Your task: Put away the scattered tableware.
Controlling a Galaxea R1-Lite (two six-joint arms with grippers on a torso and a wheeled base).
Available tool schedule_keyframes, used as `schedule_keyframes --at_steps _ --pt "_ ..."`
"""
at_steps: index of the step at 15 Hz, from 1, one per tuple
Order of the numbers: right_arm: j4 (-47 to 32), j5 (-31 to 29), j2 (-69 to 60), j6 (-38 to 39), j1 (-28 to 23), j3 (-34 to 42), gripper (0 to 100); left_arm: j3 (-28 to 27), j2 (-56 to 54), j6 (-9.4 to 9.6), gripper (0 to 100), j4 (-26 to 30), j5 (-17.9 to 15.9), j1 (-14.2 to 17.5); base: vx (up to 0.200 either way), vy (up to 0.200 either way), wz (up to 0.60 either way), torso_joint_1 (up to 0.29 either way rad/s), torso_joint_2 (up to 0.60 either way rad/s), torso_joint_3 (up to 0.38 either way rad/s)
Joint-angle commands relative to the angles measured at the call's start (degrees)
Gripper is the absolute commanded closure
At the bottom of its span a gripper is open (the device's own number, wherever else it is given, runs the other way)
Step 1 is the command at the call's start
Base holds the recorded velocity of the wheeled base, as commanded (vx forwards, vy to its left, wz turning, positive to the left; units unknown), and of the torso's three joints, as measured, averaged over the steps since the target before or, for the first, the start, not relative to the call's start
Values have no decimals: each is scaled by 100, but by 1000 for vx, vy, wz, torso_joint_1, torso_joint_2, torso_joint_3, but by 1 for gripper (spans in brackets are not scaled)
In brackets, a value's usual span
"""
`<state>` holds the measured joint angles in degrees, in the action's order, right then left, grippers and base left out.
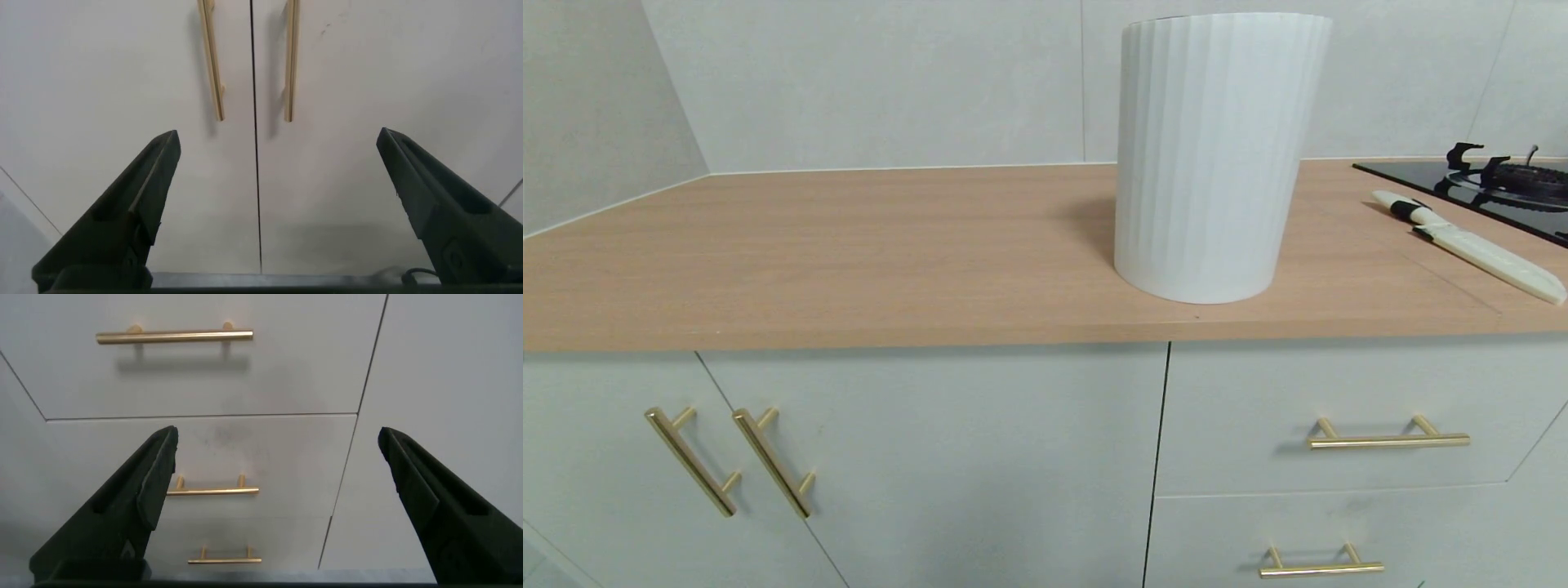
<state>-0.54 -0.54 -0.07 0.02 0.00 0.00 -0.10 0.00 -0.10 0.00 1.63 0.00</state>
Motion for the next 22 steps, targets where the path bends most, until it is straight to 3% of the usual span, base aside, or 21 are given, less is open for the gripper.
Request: schedule_keyframes --at_steps 1,9,22 --pt "1 1 7 6 0 0 0 1 9 -8 0 0 4 0 0 -200 0 2 -2 2" --pt "1 1 7 6 0 0 0 1 0 -8 0 0 4 0 0 -200 0 3 2 2" --pt "1 1 7 6 0 0 0 1 9 -8 0 0 4 0 0 0 0 0 0 0"
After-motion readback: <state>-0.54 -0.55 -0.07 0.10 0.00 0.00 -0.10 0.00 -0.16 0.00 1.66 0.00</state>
